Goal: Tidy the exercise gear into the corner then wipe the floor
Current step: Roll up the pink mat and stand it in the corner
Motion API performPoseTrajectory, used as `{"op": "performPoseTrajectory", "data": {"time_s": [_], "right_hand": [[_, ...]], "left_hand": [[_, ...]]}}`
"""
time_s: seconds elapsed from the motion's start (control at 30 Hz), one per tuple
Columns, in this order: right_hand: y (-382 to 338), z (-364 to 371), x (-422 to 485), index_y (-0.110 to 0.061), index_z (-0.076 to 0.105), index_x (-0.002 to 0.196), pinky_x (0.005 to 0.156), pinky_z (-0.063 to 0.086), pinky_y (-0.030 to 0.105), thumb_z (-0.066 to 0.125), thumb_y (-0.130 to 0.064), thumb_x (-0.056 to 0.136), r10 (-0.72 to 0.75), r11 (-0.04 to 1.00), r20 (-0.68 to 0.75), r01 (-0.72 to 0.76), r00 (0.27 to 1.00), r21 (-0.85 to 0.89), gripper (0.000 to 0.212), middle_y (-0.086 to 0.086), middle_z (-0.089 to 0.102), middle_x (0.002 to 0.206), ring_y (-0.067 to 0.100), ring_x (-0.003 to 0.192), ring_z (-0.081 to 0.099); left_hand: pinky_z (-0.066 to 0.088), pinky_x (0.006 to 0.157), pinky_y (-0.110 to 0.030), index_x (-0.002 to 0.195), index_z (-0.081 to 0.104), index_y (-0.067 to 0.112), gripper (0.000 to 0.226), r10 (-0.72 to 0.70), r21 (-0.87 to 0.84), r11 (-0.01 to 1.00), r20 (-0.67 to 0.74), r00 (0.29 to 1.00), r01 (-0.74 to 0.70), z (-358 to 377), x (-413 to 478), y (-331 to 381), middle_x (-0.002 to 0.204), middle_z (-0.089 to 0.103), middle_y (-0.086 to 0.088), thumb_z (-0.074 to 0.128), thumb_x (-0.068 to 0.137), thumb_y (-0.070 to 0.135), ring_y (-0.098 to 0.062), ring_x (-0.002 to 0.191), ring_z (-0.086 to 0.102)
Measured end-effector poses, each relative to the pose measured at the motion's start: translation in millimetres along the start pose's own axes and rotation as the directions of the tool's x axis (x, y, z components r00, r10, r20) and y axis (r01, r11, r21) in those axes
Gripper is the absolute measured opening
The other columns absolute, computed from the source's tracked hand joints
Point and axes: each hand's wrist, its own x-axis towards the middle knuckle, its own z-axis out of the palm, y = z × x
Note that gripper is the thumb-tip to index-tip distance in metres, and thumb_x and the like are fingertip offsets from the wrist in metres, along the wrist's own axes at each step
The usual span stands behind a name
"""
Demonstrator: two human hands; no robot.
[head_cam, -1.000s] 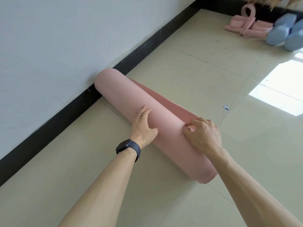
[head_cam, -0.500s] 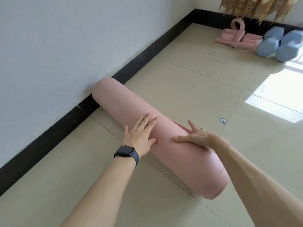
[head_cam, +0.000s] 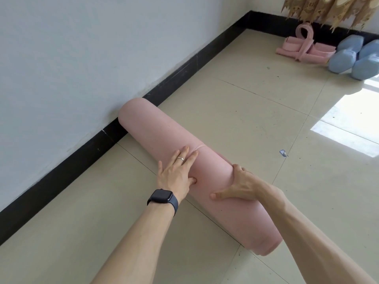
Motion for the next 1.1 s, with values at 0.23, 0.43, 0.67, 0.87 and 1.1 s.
{"op": "performPoseTrajectory", "data": {"time_s": [0.23,0.43,0.67,0.87,1.1], "right_hand": [[-17,34,-30,-0.023,0.03,0.132,0.085,0.041,0.046,0.069,-0.073,0.041,-0.011,0.998,-0.24,-0.006,0.971,-0.069,0.111,-0.001,0.045,0.126,0.03,0.116,0.048],[-39,80,-63,-0.022,0.033,0.127,0.088,0.04,0.048,0.06,-0.061,0.055,-0.07,0.981,-0.462,-0.023,0.884,-0.192,0.086,-0.001,0.047,0.12,0.031,0.107,0.05],[-64,112,-118,-0.031,0.034,0.128,0.084,0.04,0.04,0.062,-0.058,0.058,-0.02,1.0,-0.411,0.028,0.911,0.013,0.08,-0.009,0.051,0.117,0.025,0.106,0.052],[-133,225,-218,-0.035,0.037,0.133,0.081,0.052,0.034,0.077,-0.053,0.054,-0.15,0.89,-0.264,0.247,0.953,0.384,0.09,-0.015,0.058,0.112,0.013,0.097,0.06],[-211,300,-345,-0.049,0.032,0.127,0.083,0.051,0.03,0.086,-0.05,0.054,-0.379,0.82,-0.144,0.404,0.914,0.405,0.091,-0.024,0.055,0.119,0.004,0.107,0.058]], "left_hand": [[0.021,0.12,-0.055,0.154,-0.005,0.047,0.088,-0.051,-0.055,0.997,0.038,0.998,0.053,5,-30,-8,0.163,-0.015,0.021,0.059,0.098,0.024,-0.009,0.153,-0.006],[0.027,0.117,-0.053,0.152,-0.008,0.053,0.095,-0.079,-0.191,0.973,0.242,0.967,0.127,-5,-76,-38,0.163,-0.017,0.021,0.046,0.089,0.006,-0.019,0.141,0.039],[0.031,0.113,-0.034,0.158,0.007,0.04,0.099,-0.294,-0.779,0.464,0.312,0.903,0.421,-16,-168,-87,0.163,0.025,0.001,0.07,0.083,0.057,-0.021,0.146,0.032],[0.039,0.104,-0.067,0.157,-0.003,0.041,0.131,-0.477,-0.898,-0.164,0.434,0.764,0.408,-59,-281,-177,0.162,0.028,0.0,0.078,0.059,0.07,-0.037,0.136,0.043],[0.048,0.092,-0.067,0.154,0.005,0.05,0.125,-0.575,-0.943,-0.29,0.31,0.757,0.166,-142,-438,-261,0.123,0.061,0.012,0.089,0.061,0.044,-0.028,0.118,0.058]]}}
